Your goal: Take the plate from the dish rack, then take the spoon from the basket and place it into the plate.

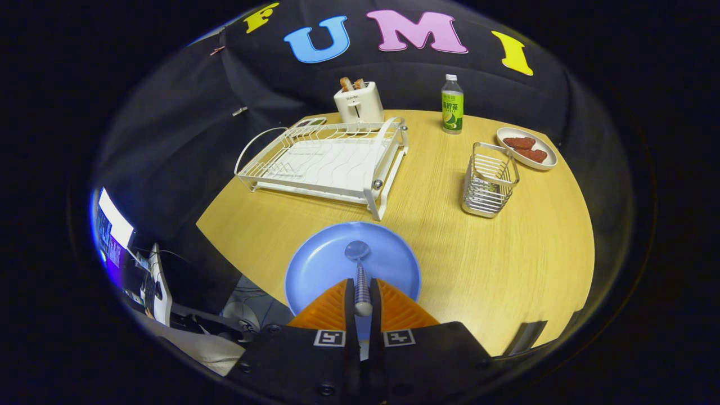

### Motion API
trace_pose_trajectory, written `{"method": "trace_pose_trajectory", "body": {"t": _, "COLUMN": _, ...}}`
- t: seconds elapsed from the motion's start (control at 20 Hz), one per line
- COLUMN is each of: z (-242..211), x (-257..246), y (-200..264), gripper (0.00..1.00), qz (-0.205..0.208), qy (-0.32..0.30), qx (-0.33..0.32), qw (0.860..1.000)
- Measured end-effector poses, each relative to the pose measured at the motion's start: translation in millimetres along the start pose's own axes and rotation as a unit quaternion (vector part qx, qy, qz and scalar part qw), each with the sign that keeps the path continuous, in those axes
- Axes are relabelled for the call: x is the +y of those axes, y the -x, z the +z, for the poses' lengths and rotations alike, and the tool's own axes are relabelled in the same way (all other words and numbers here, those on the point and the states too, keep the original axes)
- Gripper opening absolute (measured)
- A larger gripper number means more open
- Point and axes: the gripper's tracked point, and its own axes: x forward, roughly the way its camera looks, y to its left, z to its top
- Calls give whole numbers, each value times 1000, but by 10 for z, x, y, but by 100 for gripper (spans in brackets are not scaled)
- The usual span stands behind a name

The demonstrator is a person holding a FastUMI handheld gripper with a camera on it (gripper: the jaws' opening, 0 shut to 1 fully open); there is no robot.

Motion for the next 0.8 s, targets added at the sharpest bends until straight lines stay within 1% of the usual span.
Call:
{"method": "trace_pose_trajectory", "body": {"t": 0.2, "z": -5, "x": 28, "y": -134, "gripper": 10, "qz": 7, "qy": 12, "qx": -3, "qw": 1000}}
{"method": "trace_pose_trajectory", "body": {"t": 0.3, "z": -79, "x": 5, "y": -181, "gripper": 10, "qz": 4, "qy": 16, "qx": 11, "qw": 1000}}
{"method": "trace_pose_trajectory", "body": {"t": 0.4, "z": -177, "x": -43, "y": -240, "gripper": 12, "qz": -8, "qy": 25, "qx": 31, "qw": 999}}
{"method": "trace_pose_trajectory", "body": {"t": 0.5, "z": -319, "x": -76, "y": -265, "gripper": 17, "qz": -15, "qy": 28, "qx": 47, "qw": 998}}
{"method": "trace_pose_trajectory", "body": {"t": 0.6, "z": -382, "x": -69, "y": -296, "gripper": 23, "qz": -14, "qy": 16, "qx": 54, "qw": 998}}
{"method": "trace_pose_trajectory", "body": {"t": 0.65, "z": -411, "x": -93, "y": -296, "gripper": 37, "qz": -17, "qy": 10, "qx": 57, "qw": 998}}
{"method": "trace_pose_trajectory", "body": {"t": 0.7, "z": -427, "x": -112, "y": -307, "gripper": 44, "qz": -19, "qy": 6, "qx": 60, "qw": 998}}
{"method": "trace_pose_trajectory", "body": {"t": 0.75, "z": -428, "x": -125, "y": -303, "gripper": 58, "qz": -21, "qy": 2, "qx": 61, "qw": 998}}
{"method": "trace_pose_trajectory", "body": {"t": 0.8, "z": -420, "x": -137, "y": -318, "gripper": 68, "qz": -23, "qy": -1, "qx": 61, "qw": 998}}
